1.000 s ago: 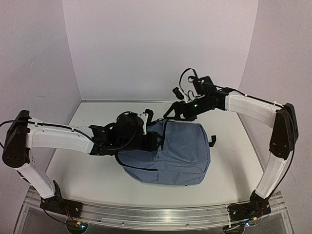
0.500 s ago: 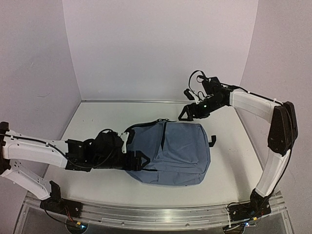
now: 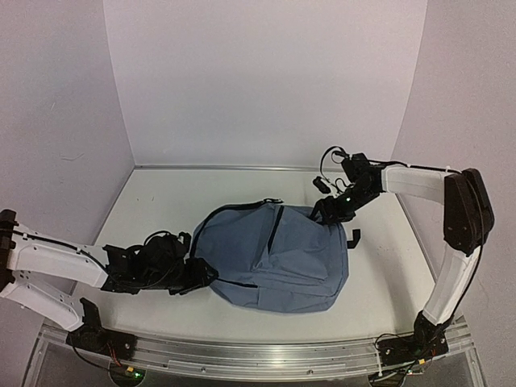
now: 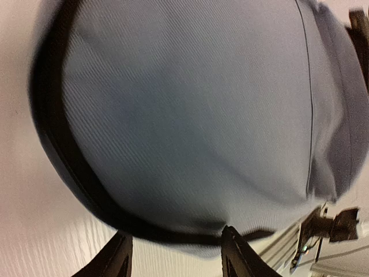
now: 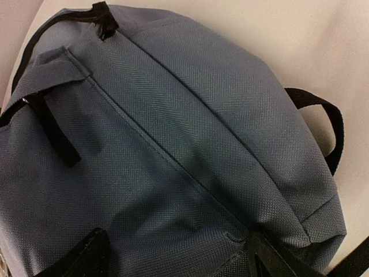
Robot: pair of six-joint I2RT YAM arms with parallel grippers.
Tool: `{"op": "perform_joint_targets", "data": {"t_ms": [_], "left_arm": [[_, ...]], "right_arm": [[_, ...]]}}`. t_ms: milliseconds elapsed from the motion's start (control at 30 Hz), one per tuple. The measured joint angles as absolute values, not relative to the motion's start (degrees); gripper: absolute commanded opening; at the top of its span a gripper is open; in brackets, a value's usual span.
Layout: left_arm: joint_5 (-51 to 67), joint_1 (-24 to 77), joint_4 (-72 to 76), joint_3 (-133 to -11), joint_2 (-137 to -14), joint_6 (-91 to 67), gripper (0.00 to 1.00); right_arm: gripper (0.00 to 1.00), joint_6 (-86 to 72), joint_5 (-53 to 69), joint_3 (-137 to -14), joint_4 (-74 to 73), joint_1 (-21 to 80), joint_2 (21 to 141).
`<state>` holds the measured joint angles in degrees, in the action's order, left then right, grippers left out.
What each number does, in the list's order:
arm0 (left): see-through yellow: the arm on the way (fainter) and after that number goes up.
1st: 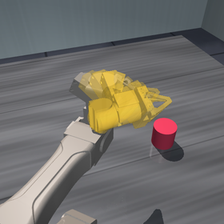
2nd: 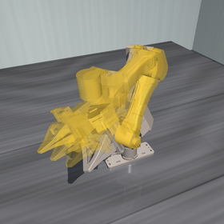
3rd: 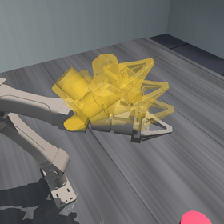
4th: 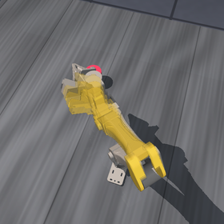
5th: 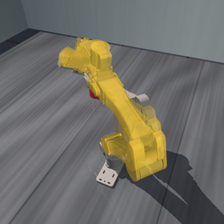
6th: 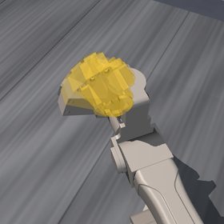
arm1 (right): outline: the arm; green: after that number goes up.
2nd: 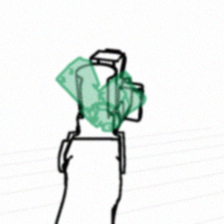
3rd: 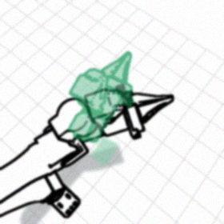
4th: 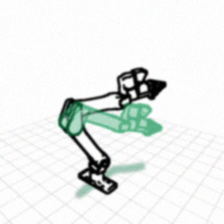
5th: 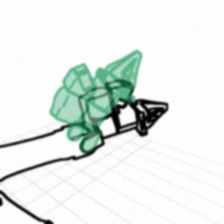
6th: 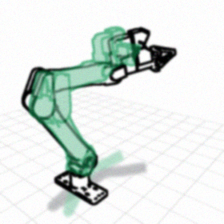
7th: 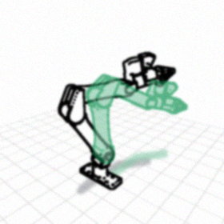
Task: Pack the student bag
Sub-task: Adjust the student bag at the center of the board.
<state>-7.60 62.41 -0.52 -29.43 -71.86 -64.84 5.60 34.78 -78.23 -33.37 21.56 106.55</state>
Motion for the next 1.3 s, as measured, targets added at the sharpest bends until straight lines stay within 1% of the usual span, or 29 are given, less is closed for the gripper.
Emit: {"op": "perform_joint_targets", "data": {"t_ms": [167, 333, 400, 500, 600, 667, 733, 767, 833, 900, 967, 1067, 1167, 1300], "left_arm": [[-3.3, 52.2, 5.4, -28.6, -76.4, -62.1, 0.44], [4.7, 40.1, 7.2, -36.1, -85.8, -56.9, 0.39], [9.0, 35.1, 8.4, -42.2, -92.0, -54.7, 0.38], [13.6, 31.1, 9.0, -52.7, -101.1, -51.1, 0.38], [18.1, 29.9, 5.9, -68.8, -112.0, -46.7, 0.38], [20.5, 29.8, 3.1, -79.4, -118.3, -43.8, 0.41], [22.5, 29.7, 1.1, -87.3, -122.5, -41.4, 0.48], [23.4, 29.5, 0.4, -90.4, -124.0, -40.4, 0.54], [24.8, 29.1, -1.7, -93.1, -124.2, -38.6, 0.62], [24.9, 28.5, -4.6, -94.5, -122.9, -36.1, 0.66], [24.2, 28.0, -7.6, -94.4, -120.3, -33.8, 0.67], [23.2, 27.3, -11.2, -90.0, -112.0, -31.2, 0.62], [22.2, 28.2, -14.2, -85.1, -101.4, -28.6, 0.54], [20.9, 35.7, -16.4, -80.6, -90.1, -25.0, 0.43]], "right_arm": [[0.80, 4.3, 38.4, -72.7, -33.9, 21.4, 102.9], [0.80, 2.9, 42.6, -67.5, -34.5, 21.8, 100.4], [0.80, 2.6, 44.3, -65.6, -34.2, 22.8, 99.7], [0.80, 2.5, 46.4, -63.4, -33.5, 25.5, 98.9], [0.81, 2.5, 47.0, -62.8, -33.5, 29.7, 98.4], [0.81, 2.5, 47.1, -62.8, -33.8, 32.7, 98.3], [0.82, 2.5, 47.0, -63.2, -33.9, 36.4, 98.4], [0.83, 2.5, 46.9, -63.6, -33.9, 38.3, 98.4], [0.83, 2.3, 47.2, -65.0, -34.0, 40.7, 98.4], [0.82, 2.2, 47.5, -66.7, -33.8, 42.1, 98.4], [0.79, 2.3, 47.4, -68.2, -32.6, 42.0, 98.0], [0.73, 2.5, 46.9, -68.4, -31.9, 38.9, 95.6], [0.64, 2.7, 44.2, -68.5, -31.7, 34.8, 92.4], [0.61, 3.4, 38.9, -70.8, -31.7, 32.3, 90.2]]}}
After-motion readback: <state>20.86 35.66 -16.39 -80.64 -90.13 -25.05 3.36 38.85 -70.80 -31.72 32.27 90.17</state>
